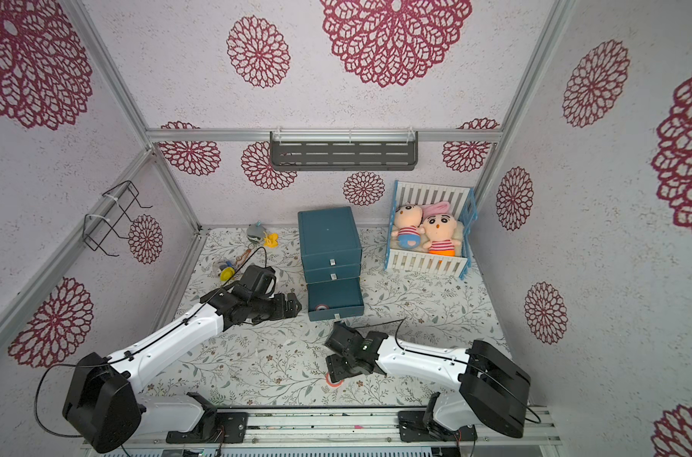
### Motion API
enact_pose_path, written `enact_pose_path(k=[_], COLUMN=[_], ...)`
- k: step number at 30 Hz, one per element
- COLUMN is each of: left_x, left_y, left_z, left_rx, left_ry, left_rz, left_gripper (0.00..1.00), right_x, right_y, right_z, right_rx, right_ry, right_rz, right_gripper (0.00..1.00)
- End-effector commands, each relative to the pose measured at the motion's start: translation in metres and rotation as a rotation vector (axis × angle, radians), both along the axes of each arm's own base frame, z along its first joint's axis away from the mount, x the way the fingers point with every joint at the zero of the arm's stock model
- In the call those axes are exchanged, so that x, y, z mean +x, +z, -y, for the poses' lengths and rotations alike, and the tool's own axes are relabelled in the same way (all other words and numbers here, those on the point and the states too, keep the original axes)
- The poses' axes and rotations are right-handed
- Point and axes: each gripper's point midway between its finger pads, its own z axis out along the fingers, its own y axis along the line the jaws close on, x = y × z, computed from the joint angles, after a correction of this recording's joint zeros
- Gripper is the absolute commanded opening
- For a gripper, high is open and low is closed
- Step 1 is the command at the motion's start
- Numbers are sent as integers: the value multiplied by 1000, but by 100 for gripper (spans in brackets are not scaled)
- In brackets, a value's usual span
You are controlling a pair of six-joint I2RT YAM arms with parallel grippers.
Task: Place the transparent tape into the drawer according to color
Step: Pick up the tape at the center of the board.
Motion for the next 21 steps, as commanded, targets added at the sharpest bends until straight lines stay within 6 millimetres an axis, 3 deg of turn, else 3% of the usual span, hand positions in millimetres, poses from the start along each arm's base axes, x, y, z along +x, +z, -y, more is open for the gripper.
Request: enact_pose_path(k=[1,10,21], left_x=[-3,-6,-8], left_y=[3,-1,-5], left_z=[-3,-11,-16], left_rx=[-6,-10,-20], left_ry=[-17,-10,-4], left_rz=[5,-7,-16], left_gripper=[97,97,97], right_x=[2,-5,-2], right_y=[5,-7,-14], right_z=[-8,-7,-10], right_rx=[-13,-88,-143], right_ry=[16,42,61], right_rz=[25,4,3], right_gripper=[65,44,41])
